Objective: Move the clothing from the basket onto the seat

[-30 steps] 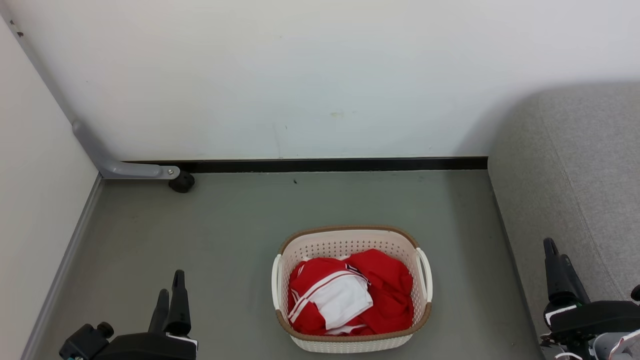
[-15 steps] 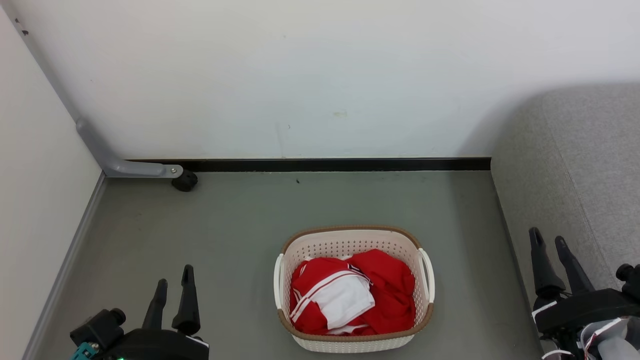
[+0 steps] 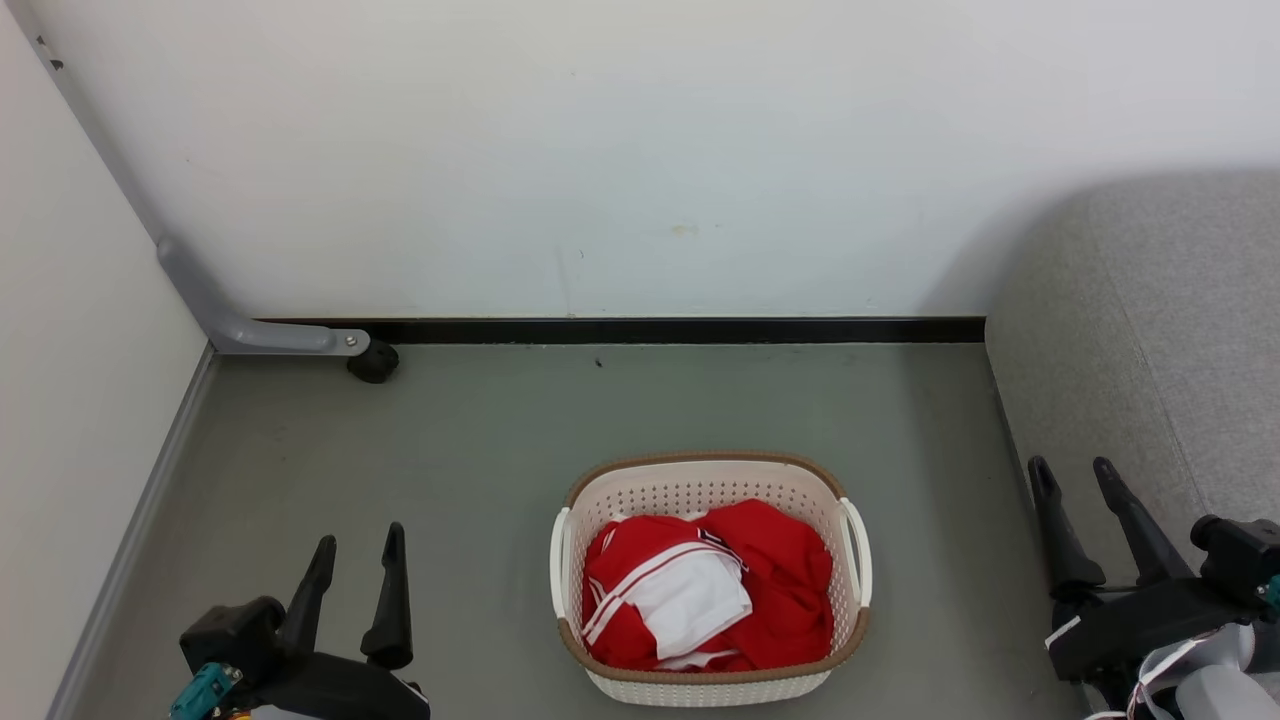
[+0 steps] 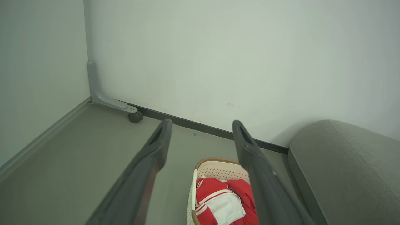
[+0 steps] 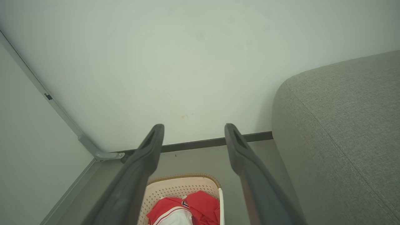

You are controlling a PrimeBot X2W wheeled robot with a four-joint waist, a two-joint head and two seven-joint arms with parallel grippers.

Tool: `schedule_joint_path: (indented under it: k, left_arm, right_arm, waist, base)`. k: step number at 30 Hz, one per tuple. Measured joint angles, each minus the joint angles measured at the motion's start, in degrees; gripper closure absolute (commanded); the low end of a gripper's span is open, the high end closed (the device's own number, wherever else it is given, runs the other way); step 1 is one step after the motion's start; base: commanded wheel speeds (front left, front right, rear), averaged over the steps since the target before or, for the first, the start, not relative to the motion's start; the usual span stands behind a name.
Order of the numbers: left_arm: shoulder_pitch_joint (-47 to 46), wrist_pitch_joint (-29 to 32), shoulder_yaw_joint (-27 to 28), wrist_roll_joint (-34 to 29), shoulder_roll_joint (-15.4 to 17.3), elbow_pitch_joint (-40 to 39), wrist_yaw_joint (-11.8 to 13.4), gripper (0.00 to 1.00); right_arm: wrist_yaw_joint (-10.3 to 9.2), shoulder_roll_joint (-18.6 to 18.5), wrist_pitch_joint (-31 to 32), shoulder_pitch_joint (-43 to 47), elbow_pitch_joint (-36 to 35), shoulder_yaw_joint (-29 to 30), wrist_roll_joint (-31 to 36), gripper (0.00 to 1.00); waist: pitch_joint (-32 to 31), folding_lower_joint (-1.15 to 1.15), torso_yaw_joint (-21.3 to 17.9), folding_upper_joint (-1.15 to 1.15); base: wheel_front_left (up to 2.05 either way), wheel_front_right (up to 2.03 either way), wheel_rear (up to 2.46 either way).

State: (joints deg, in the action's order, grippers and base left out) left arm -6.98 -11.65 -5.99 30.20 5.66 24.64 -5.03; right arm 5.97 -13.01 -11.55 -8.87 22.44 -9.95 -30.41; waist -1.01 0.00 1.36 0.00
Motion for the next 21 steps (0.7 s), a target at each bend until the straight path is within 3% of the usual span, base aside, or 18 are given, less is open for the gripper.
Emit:
schedule_joint_path:
  k: [14,21]
  left_arm:
    - [-0.01,-2.65,-1.08,-12.93,0.78,1.65,0.04,0.0]
    - [-0.02,-2.65,-0.52,-13.77,0.75,1.87,0.04,0.0]
  right_arm:
    - [0.0,-0.76,-2.68,-0.4,2.27,-2.68,11.62,0.0]
    - [0.0,-0.6,-2.68,-0.41,3.46,-2.23,12.39,0.0]
  waist:
    - [0.01,0.0,0.1,0.0]
    - [0.24,0.0,-0.08,0.0]
  base:
    - [0.0,0.0,0.0]
    - [0.0,0.0,0.0]
